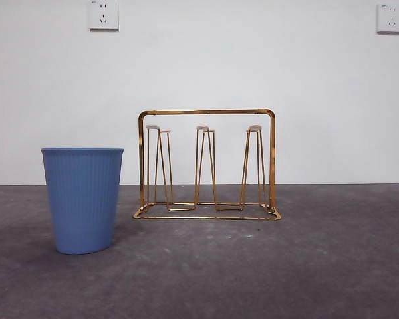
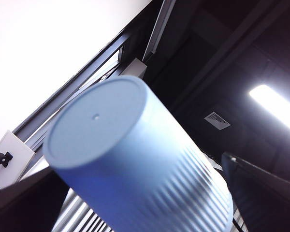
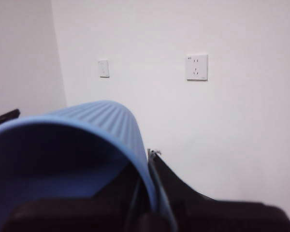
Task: Pick up cup 1,put cup 1 in the cup rack,pick up cup 2,put cup 2 in the cup rack
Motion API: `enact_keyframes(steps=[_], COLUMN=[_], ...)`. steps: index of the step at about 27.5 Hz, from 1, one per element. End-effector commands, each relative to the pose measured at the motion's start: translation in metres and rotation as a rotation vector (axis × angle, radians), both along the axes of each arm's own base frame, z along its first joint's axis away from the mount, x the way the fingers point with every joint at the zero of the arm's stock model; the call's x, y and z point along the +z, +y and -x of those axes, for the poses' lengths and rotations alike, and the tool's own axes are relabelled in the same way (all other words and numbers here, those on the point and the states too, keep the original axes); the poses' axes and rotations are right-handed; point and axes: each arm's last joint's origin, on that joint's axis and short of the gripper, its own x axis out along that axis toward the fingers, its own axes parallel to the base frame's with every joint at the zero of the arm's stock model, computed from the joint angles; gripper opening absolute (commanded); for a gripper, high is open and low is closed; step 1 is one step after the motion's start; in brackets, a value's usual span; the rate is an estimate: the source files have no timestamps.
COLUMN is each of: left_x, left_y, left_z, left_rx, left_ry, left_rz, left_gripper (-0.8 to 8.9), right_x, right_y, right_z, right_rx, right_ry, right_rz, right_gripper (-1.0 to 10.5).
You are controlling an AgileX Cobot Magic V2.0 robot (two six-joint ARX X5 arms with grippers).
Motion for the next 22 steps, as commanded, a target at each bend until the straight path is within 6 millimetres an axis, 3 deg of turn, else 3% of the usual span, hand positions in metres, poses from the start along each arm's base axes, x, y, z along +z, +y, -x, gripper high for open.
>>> enact_keyframes(steps=[1, 3, 5, 8, 12, 16, 22], left_x=[0.003, 0.003, 0.003, 0.003, 0.003, 0.003, 0.003], left_y=[0.000, 0.000, 0.000, 0.001, 0.001, 0.001, 0.001], left_z=[0.002, 0.002, 0.002, 0.002, 0.002, 0.002, 0.002], left_rx=[-0.009, -0.009, -0.009, -0.004, -0.004, -0.004, -0.004], left_ry=[-0.022, -0.022, -0.023, -0.019, -0.019, -0.020, -0.020], left_rz=[0.017, 0.017, 0.018, 0.021, 0.021, 0.021, 0.021], left_gripper=[7.09, 6.04, 4.08, 2.17, 1.42, -0.14, -0.08], right_x=[-0.003, -0.003, -0.003, -0.004, -0.008, -0.013, -0.020], right_y=[0.002, 0.002, 0.002, 0.002, 0.003, 0.004, 0.005], right_z=[-0.002, -0.002, -0.002, -0.002, -0.004, -0.006, -0.006], right_rx=[0.002, 0.003, 0.002, 0.003, 0.003, 0.002, 0.002], right_ry=[0.018, 0.016, 0.019, 0.034, 0.057, 0.100, 0.161], right_rz=[-0.004, -0.005, -0.005, 0.003, 0.018, 0.047, 0.089], right_gripper=[-0.1, -0.1, -0.1, -0.1, -0.1, -0.1, 0.1])
